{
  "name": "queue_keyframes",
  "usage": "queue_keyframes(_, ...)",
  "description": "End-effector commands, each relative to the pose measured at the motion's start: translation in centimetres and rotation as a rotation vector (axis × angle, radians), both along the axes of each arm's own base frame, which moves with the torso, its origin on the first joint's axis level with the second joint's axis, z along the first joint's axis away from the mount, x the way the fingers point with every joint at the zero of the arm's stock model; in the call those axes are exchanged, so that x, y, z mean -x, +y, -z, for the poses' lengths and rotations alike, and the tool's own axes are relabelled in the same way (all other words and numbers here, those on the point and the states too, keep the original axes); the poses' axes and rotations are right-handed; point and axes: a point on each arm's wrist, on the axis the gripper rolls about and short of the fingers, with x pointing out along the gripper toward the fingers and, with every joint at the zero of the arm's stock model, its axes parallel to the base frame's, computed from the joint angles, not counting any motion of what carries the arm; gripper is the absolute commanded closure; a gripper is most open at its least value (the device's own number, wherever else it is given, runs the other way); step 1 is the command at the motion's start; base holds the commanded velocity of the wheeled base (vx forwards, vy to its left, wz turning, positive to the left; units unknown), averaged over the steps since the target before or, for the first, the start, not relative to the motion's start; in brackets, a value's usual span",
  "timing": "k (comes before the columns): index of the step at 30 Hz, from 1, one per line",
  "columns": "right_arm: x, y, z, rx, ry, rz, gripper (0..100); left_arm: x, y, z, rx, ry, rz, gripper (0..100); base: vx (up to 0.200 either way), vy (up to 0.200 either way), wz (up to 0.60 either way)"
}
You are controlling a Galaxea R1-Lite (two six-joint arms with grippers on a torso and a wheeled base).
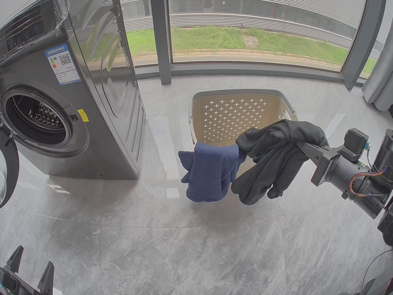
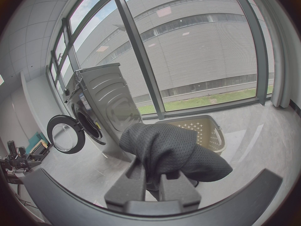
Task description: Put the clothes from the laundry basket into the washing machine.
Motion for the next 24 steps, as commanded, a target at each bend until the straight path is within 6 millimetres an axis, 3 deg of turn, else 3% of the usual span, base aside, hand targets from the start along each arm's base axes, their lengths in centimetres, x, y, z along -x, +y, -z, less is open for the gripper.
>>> queue_keyframes(1,0.00,-0.02,-0.01,-0.001,-0.001,0.001,100,-0.02,0.00,0.43,0.001,0.003,0.001,0,0.000,0.200,0.00)
queue_keyframes(19,-0.01,0.32,0.10,0.005,0.003,-0.002,100,-0.02,0.00,0.43,0.001,0.003,0.000,0,0.000,0.200,0.00)
queue_keyframes(24,-0.28,0.17,0.11,0.015,0.010,0.118,100,-0.02,0.00,0.43,0.001,0.003,0.000,0,0.000,0.200,0.00)
